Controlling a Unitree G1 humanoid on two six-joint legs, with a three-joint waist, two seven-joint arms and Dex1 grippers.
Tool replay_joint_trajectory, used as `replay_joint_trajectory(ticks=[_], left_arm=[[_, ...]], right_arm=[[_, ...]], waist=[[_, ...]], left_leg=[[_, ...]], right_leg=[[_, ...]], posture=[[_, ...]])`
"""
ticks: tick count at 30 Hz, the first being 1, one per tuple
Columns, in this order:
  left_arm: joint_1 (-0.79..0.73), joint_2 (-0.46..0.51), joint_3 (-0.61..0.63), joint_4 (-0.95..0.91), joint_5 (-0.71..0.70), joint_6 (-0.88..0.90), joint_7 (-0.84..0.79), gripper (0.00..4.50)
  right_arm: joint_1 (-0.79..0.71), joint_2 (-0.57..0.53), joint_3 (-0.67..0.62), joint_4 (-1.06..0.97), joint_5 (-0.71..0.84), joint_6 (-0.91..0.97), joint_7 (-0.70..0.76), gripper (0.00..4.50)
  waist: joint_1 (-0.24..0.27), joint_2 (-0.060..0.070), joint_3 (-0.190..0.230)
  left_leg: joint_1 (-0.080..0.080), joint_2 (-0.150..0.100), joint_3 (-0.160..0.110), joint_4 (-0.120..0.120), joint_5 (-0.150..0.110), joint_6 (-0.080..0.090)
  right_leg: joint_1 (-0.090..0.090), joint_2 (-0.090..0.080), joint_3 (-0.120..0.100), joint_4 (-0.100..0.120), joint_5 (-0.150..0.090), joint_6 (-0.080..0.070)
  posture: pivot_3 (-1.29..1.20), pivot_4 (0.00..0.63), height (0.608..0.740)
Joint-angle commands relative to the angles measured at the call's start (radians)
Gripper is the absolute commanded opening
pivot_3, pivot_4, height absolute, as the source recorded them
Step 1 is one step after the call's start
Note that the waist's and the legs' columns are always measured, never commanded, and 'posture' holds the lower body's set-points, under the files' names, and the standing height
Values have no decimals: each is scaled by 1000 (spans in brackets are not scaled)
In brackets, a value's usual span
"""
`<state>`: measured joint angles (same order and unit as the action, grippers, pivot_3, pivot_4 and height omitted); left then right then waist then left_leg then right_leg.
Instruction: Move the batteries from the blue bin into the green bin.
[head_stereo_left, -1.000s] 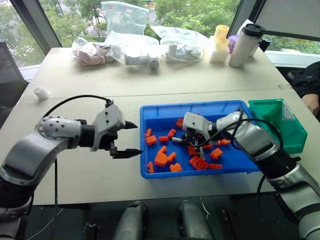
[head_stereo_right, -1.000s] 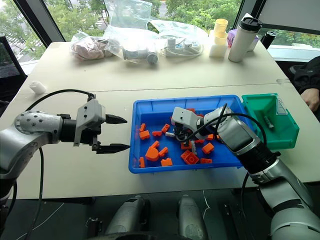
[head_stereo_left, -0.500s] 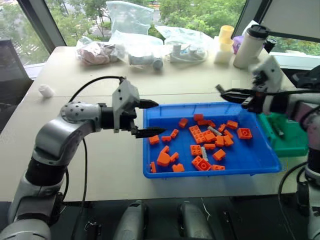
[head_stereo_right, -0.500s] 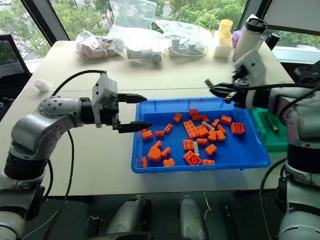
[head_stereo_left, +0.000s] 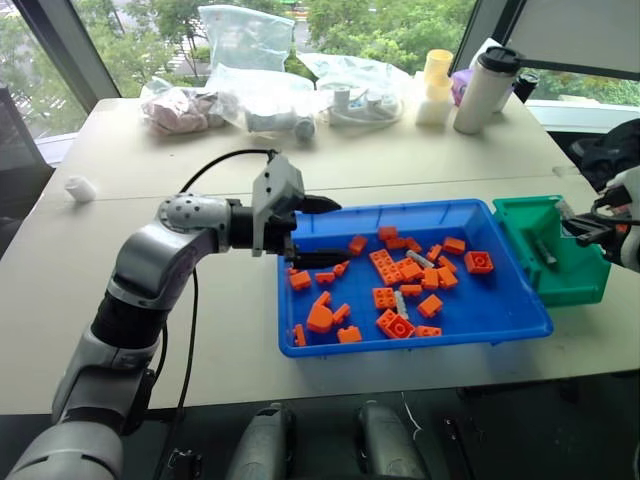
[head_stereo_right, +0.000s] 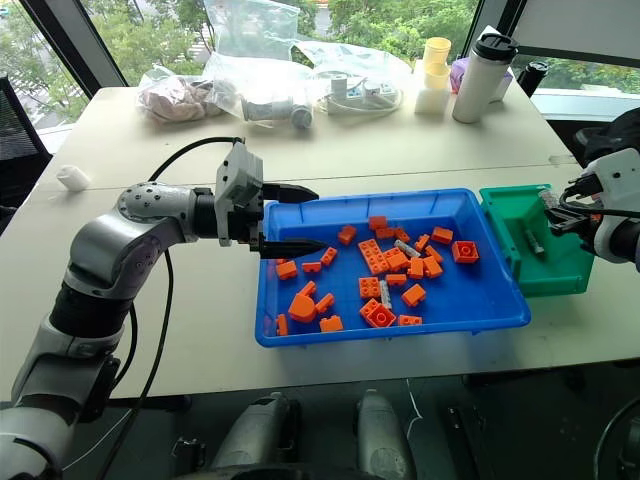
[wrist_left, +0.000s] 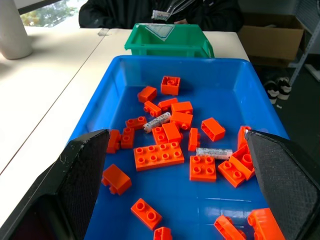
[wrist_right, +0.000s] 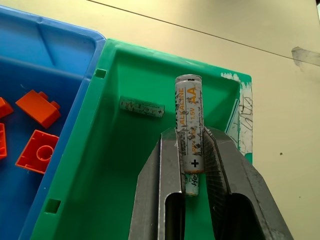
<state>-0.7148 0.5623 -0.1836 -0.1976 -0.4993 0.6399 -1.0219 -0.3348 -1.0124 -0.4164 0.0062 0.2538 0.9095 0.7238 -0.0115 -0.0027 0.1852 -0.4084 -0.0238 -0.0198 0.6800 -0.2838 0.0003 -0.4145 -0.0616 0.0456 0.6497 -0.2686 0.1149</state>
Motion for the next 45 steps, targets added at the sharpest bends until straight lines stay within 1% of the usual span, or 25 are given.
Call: replay_joint_trajectory(ticks=[1, 5, 6, 9, 10, 12, 15, 17, 20, 23, 25, 28, 30, 33, 40, 45], left_arm=[[5, 6, 14, -33, 1, -8, -1, 4500], [10, 11, 20, -40, 0, -4, 1, 4500], [13, 16, 25, -46, -1, -1, 4, 4500], [19, 31, 37, -59, -6, 8, 4, 4500], [19, 39, 39, -65, -10, 13, -1, 4500], [22, 65, 38, -81, -20, 25, -23, 4500], [29, 113, 25, -107, -23, 36, -65, 4500], [34, 138, 14, -118, -15, 35, -83, 4500], [41, 146, 1, -118, 9, 22, -76, 4500], [52, 139, 5, -130, 7, 33, -64, 4500], [62, 140, 9, -146, 2, 43, -58, 4500], [74, 143, 15, -161, -1, 53, -50, 4500], [79, 142, 17, -167, -1, 58, -44, 4500], [93, 144, 21, -185, -5, 66, -32, 4500], [106, 145, 29, -201, -9, 79, -18, 4500], [109, 146, 29, -205, -9, 79, -14, 4500]], right_arm=[[-10, -2, -37, 5, 13, -12, -23, 2027], [-3, -12, -25, 5, 16, -24, -21, 4069], [-4, -19, -26, 2, 16, -27, -19, 4445], [-25, -37, -35, -34, 44, -40, 17, 4445], [-32, -46, -33, -72, 81, -28, 60, 4445], [-5, -86, 1, -188, 180, 15, 192, 4445], [54, -154, 87, -321, 274, 29, 355, 4445], [28, -158, 157, -351, 306, 45, 379, 4445], [-39, -112, 252, -367, 342, 57, 385, 4445], [-55, -100, 373, -364, 285, -31, 422, 4445], [-81, -82, 443, -324, 229, -113, 435, 4445], [-129, -57, 512, -274, 196, -183, 480, 4445], [-139, -67, 564, -254, 144, -251, 522, 4445], [-163, -39, 634, -201, 46, -361, 526, 4445], [-187, -3, 713, -130, -78, -496, 555, 4445], [-194, 29, 729, -106, -102, -524, 587, 4445]], waist=[[3, 0, 0], [1, 0, 0], [0, 0, 0], [0, 0, 0], [0, 0, 0], [-4, 2, 0], [-2, 1, 0], [-2, 0, 0], [0, 0, 1], [4, 0, 1], [2, 0, 1], [-1, 0, 1], [0, 0, 1], [0, 0, 1], [0, 0, 1], [0, 0, 1]], left_leg=[[0, 0, 0, 0, 0, 0], [0, 0, 0, 0, 0, 0], [0, 0, 0, 0, 0, 0], [0, 0, 0, 0, 0, 0], [0, 0, 0, 0, 0, 0], [0, 0, 0, 0, 0, 0], [0, 1, -2, -1, 0, 0], [0, 2, -2, 0, 0, 0], [1, 1, -2, 1, 0, 0], [0, 0, -3, 1, 0, 0], [0, 0, -3, 1, 0, 0], [0, 0, -3, 1, 0, 0], [0, 0, -3, 1, 0, 0], [0, 0, -3, 1, 0, 0], [0, 0, -3, 1, 0, 0], [0, 0, -3, 1, 0, 0]], right_leg=[[0, 0, 0, 0, 0, 0], [0, 0, 0, 0, 0, 0], [0, 0, 0, 0, 0, 0], [0, 0, 0, 0, 0, 0], [0, 0, 0, 0, 0, 0], [0, 0, 0, 0, 0, 0], [0, 2, -1, 0, 0, 0], [1, 2, -2, -1, 0, 0], [3, 0, -2, -1, 0, 0], [2, -1, -3, -1, 0, 0], [2, -1, -3, -2, 0, 0], [2, -1, -3, -2, 0, 0], [1, -1, -3, -1, 0, 0], [1, -1, -3, -1, 0, 0], [1, -1, -3, -1, 0, 0], [1, -1, -3, -1, 0, 0]], posture=[[0, 150, 740], [0, 150, 740], [0, 150, 740], [0, 150, 740], [0, 150, 740], [0, 150, 740], [0, 150, 740], [0, 150, 740], [0, 150, 740], [0, 150, 740], [0, 150, 740], [0, 150, 740], [0, 150, 740], [0, 150, 740], [0, 150, 740], [0, 150, 740]])
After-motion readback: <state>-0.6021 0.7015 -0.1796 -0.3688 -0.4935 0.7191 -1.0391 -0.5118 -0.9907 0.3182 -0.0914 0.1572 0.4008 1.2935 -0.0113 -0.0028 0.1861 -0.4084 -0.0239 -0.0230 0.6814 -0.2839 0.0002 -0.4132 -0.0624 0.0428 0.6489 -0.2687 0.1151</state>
